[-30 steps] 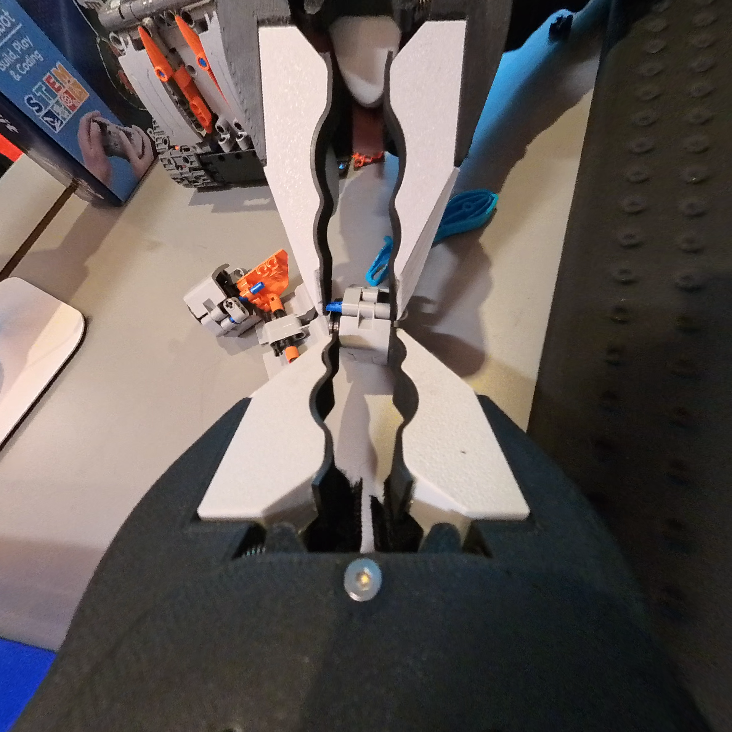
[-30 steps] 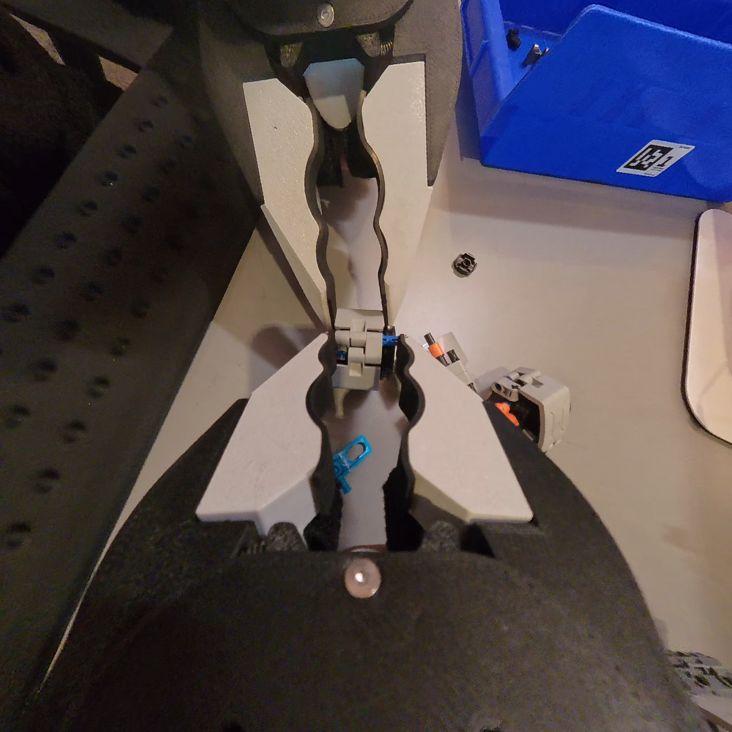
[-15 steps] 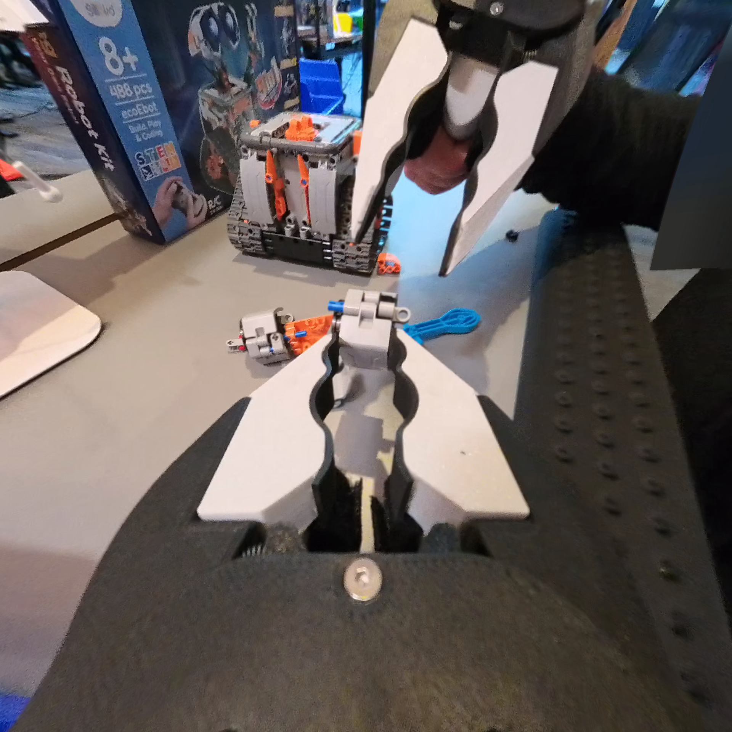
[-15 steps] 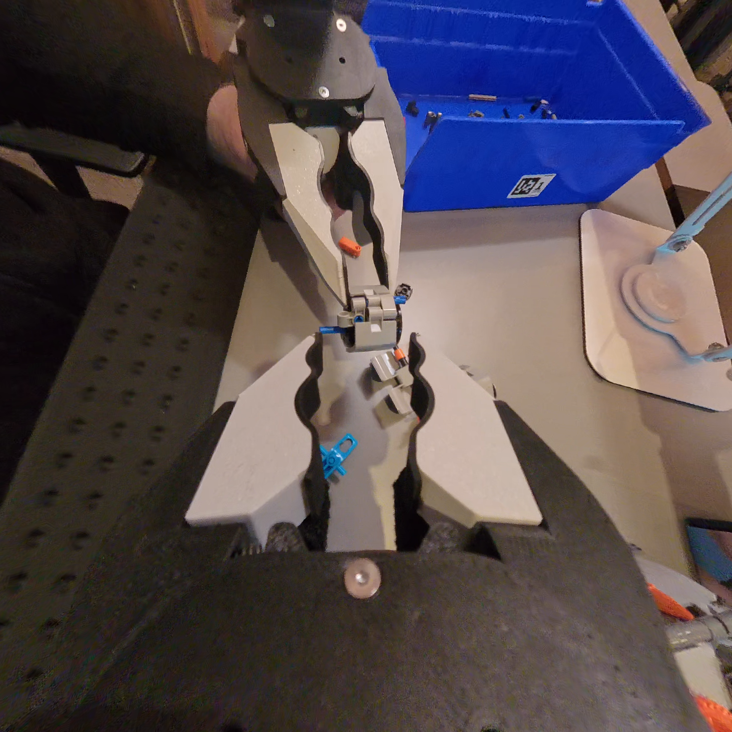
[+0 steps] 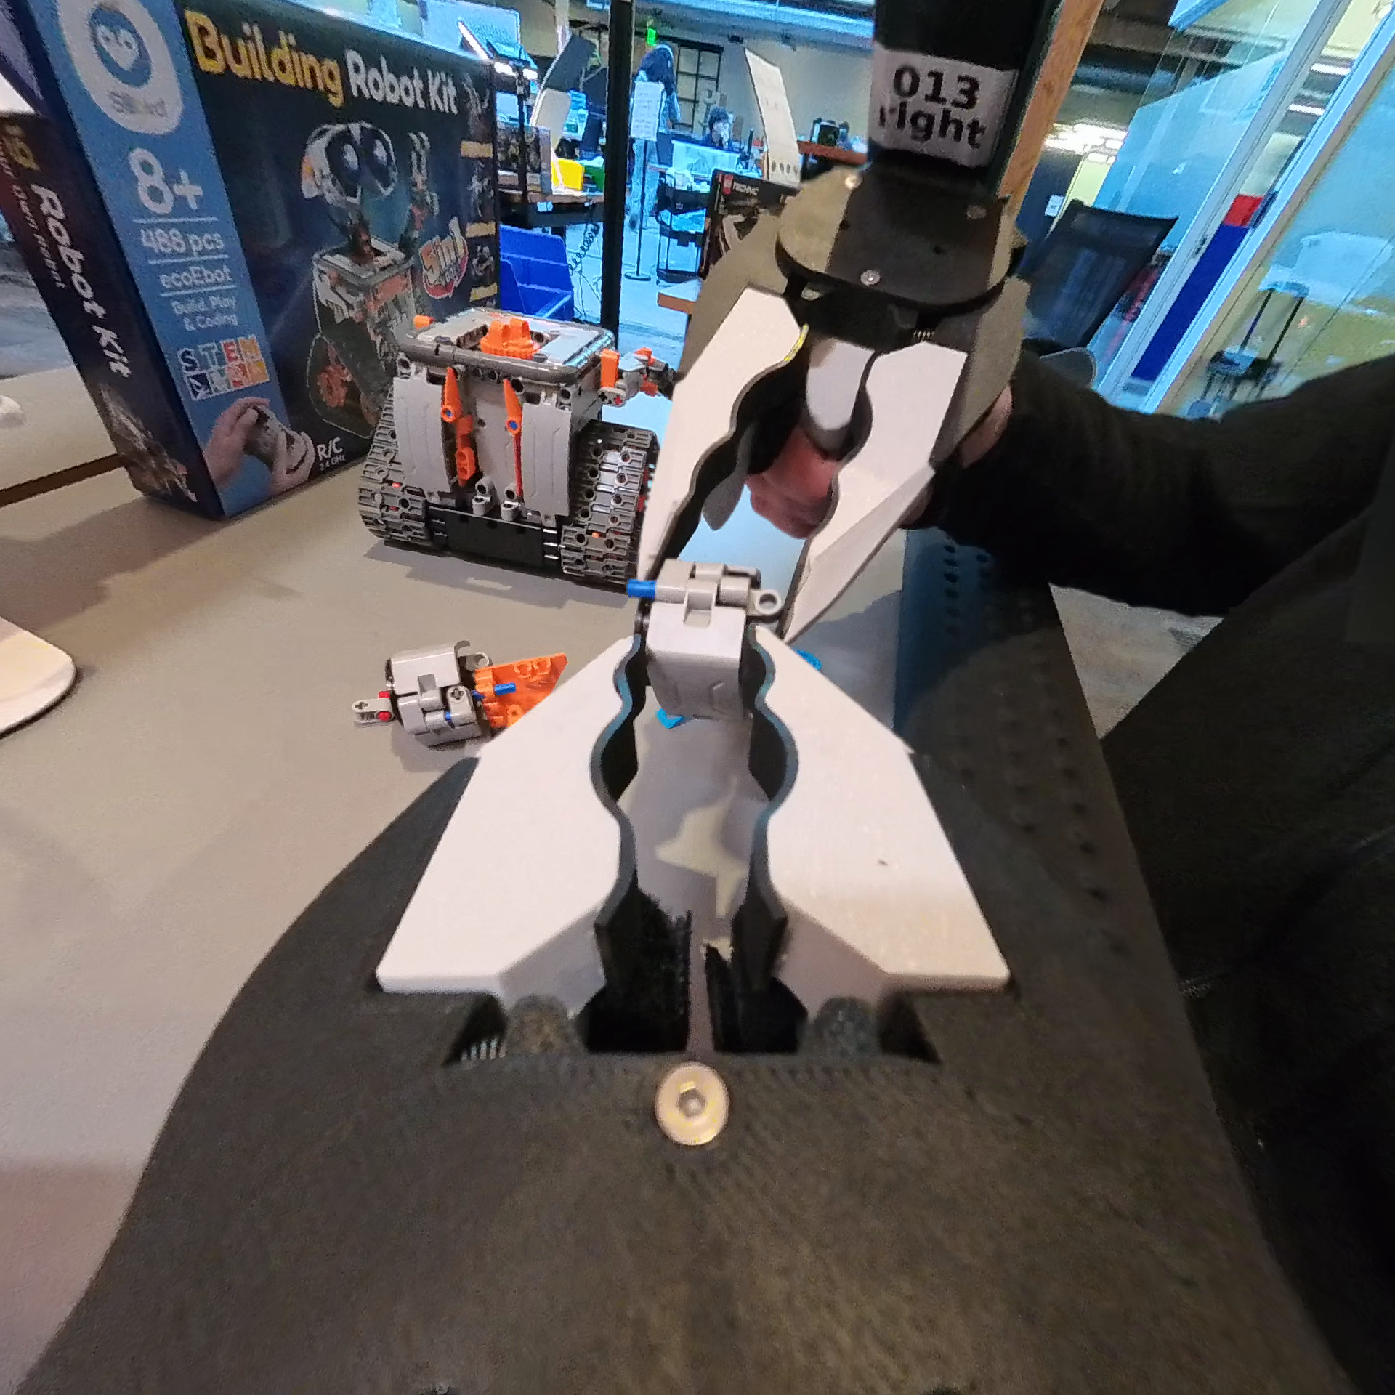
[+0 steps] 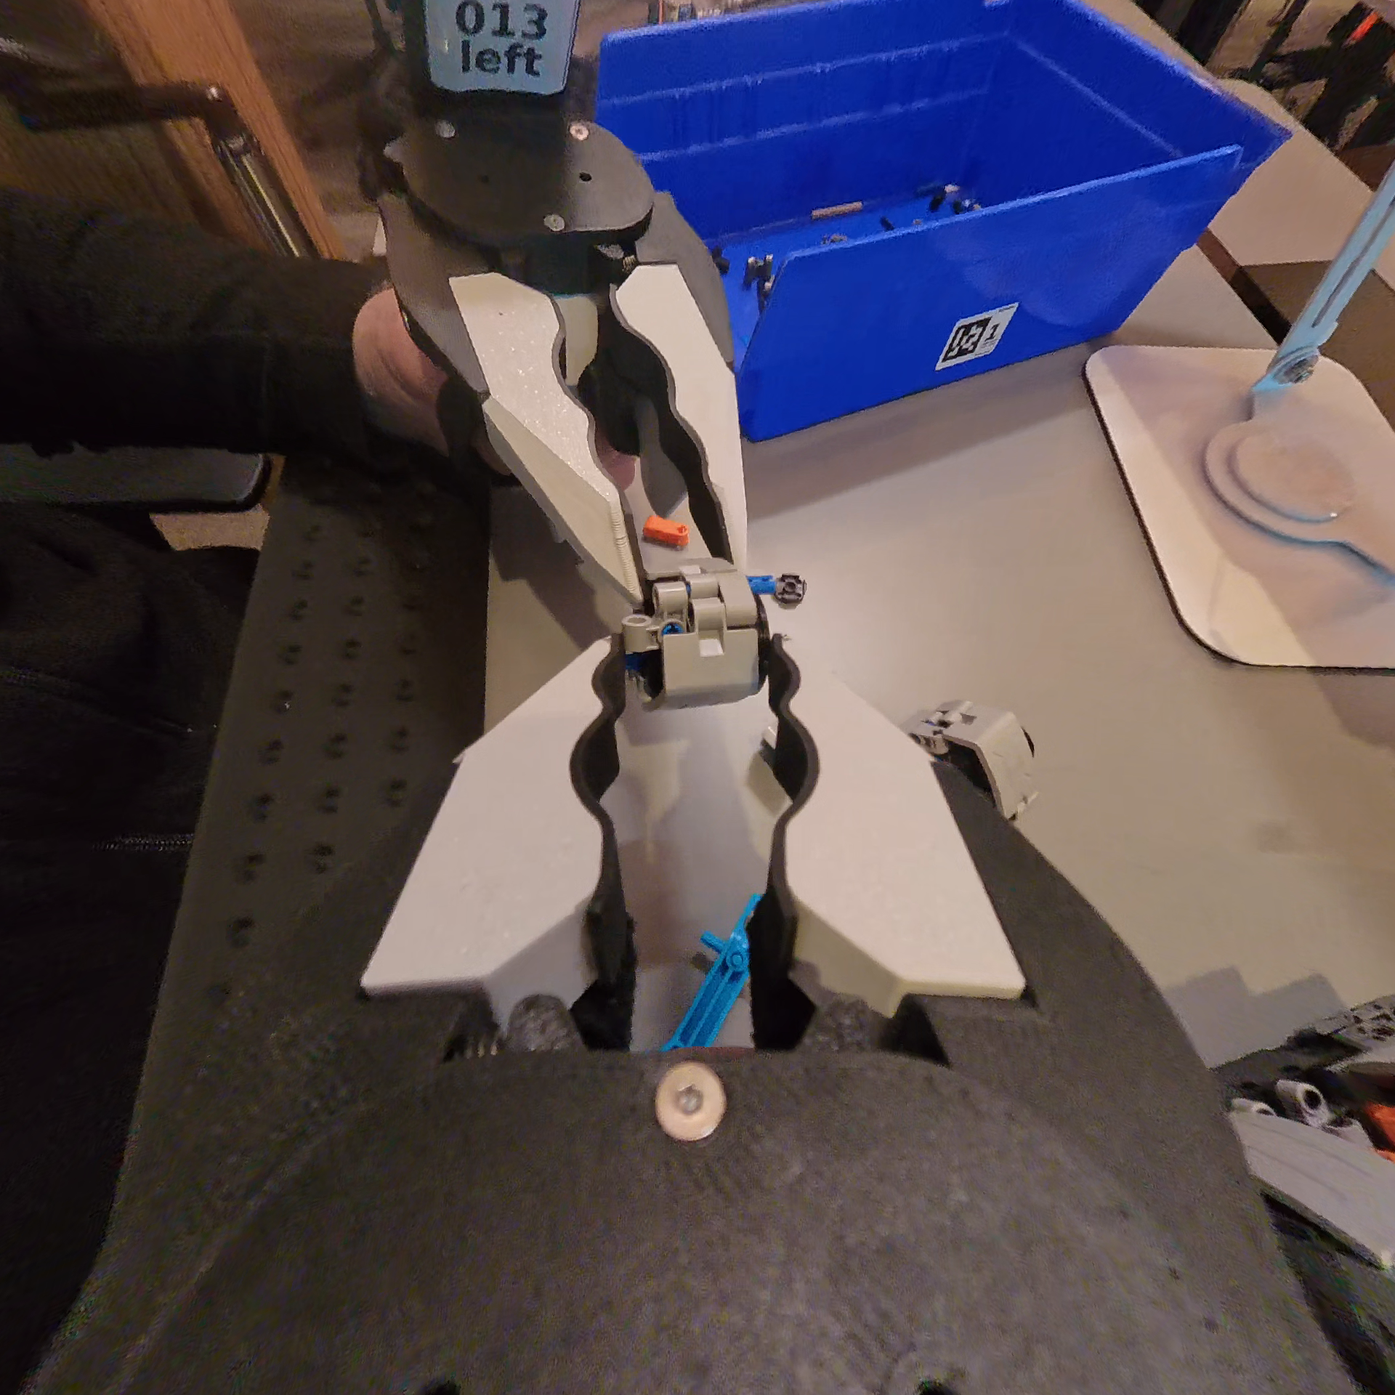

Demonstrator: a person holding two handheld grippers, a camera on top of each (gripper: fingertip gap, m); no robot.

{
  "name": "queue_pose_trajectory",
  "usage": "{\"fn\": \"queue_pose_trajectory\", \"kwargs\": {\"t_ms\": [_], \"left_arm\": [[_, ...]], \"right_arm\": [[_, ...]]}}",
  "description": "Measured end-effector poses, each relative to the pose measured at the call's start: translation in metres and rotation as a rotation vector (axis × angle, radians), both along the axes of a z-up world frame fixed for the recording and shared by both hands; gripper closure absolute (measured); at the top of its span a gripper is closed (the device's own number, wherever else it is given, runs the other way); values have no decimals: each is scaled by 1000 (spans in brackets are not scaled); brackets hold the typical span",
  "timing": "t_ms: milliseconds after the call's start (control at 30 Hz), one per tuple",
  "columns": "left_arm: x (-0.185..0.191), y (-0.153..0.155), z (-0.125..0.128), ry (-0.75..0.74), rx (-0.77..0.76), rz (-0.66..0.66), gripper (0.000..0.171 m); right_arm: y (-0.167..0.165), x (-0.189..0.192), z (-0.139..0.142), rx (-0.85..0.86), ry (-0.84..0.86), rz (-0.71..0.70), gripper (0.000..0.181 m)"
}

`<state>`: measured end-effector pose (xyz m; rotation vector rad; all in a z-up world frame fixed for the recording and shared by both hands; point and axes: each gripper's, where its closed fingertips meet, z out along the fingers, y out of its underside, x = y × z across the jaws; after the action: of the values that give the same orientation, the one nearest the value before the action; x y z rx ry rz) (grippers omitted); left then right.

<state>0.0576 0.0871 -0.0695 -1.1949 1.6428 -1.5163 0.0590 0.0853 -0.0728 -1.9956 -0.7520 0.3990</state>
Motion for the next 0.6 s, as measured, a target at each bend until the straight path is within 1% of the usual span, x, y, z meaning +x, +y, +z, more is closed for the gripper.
{"fn": "queue_pose_trajectory", "kwargs": {"t_ms": [33,100,133,233,267,300,333,433,533,600], "left_arm": [[0,1,1,-4,3,9,149],[0,7,3,-13,21,55,149],[-1,8,5,-22,12,60,149],[-1,9,8,-17,-63,50,149],[-1,10,11,-27,-85,48,149],[-2,10,12,-32,-109,43,149],[-2,11,12,-26,-126,41,149],[-3,12,15,-36,-183,20,149],[-2,13,14,-36,-159,34,149],[-2,14,14,-36,-169,33,149]], "right_arm": [[1,0,2,11,12,-8,145],[5,6,4,46,-17,-41,144],[7,10,7,71,-35,-59,142],[8,6,11,99,-46,-55,134],[10,4,10,105,-46,-56,136],[11,1,10,103,-33,-50,148],[13,0,9,90,-15,-50,149],[13,-2,13,90,50,-43,150],[14,-1,10,82,64,-45,150],[15,-1,11,78,89,-45,150]]}}
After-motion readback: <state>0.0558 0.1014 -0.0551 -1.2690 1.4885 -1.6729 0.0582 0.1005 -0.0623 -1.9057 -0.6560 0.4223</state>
